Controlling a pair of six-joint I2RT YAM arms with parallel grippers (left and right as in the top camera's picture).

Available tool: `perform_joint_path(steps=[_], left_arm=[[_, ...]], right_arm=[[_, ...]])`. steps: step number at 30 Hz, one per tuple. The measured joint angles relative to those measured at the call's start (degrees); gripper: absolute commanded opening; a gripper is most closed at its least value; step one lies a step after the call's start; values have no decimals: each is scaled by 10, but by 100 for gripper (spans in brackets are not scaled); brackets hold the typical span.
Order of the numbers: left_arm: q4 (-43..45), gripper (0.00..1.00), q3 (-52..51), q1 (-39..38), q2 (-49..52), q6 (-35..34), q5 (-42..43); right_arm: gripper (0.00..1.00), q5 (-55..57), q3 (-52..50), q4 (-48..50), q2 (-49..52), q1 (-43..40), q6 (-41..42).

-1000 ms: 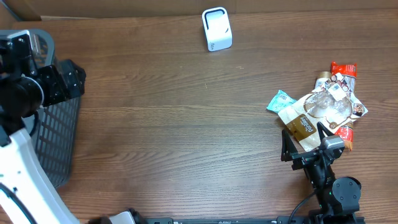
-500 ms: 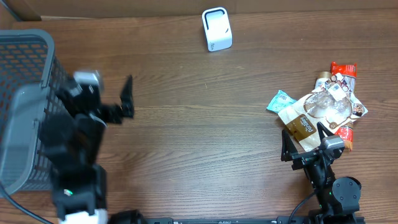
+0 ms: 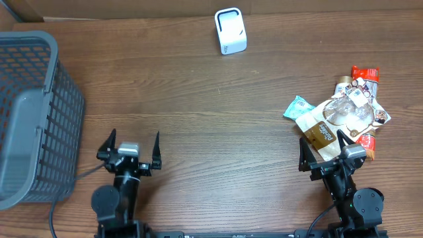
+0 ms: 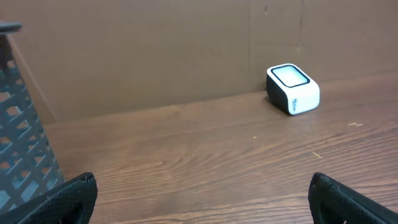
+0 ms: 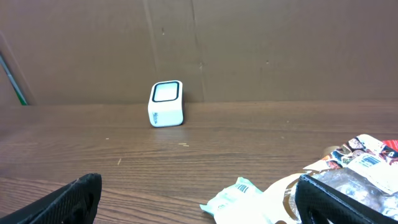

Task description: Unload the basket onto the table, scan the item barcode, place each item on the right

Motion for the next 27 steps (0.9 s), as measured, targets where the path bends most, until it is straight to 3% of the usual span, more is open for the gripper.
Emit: perform_joint_path(steps=[6, 27], left_arm=[[-73, 100, -33, 0, -78, 2, -5], [-73, 100, -33, 0, -96, 2, -11]], right_arm=[[100, 0, 0, 0, 0, 0, 0], [100, 0, 0, 0, 0, 0, 0]])
